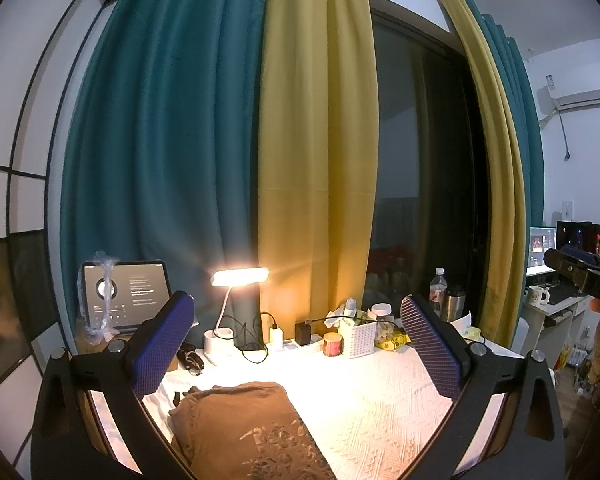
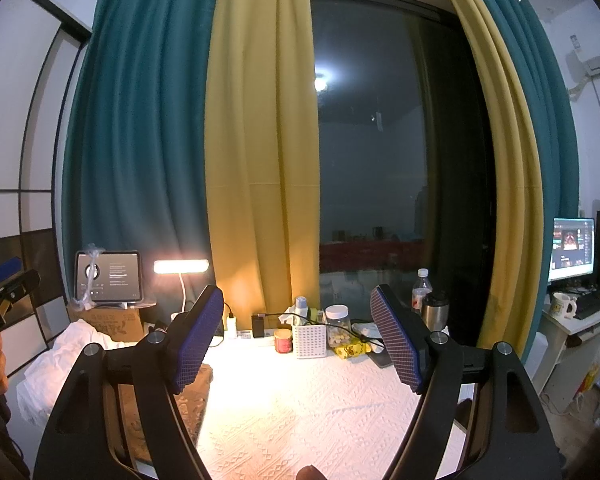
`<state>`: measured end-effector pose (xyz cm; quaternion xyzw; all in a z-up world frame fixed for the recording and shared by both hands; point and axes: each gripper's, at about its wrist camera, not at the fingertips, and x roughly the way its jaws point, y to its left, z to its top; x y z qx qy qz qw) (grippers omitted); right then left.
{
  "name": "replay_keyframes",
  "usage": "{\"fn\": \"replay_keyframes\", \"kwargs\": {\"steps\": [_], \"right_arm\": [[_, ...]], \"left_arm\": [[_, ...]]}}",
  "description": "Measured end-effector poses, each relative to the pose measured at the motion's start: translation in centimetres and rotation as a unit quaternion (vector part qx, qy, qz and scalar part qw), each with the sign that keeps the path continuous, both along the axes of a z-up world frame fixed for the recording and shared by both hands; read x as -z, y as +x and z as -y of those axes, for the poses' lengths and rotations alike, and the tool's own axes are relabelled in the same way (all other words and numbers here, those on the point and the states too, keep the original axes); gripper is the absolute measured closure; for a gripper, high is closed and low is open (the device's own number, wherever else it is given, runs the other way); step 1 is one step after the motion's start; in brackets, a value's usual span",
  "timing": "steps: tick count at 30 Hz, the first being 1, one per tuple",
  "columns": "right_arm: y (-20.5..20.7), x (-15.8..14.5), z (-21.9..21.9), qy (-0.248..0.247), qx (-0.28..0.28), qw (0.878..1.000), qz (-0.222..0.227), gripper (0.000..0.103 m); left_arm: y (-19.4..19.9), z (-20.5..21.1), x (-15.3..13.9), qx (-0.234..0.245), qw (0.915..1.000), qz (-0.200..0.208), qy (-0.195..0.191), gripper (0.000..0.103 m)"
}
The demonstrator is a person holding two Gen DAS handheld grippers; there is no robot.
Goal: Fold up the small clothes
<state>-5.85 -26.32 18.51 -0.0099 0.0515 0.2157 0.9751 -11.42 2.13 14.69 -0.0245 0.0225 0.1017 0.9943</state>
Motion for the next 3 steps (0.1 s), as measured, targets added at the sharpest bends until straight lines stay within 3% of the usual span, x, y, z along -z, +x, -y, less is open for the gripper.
{"fn": "replay_keyframes", "kwargs": {"steps": [3], "right_arm": [[-0.01, 0.04, 0.0, 0.0, -0.001, 1.0, -0.001, 0.024]], "left_arm": [[0.19, 0.02, -0.03, 0.004, 1.0, -0.002, 0.0, 0.001]]}}
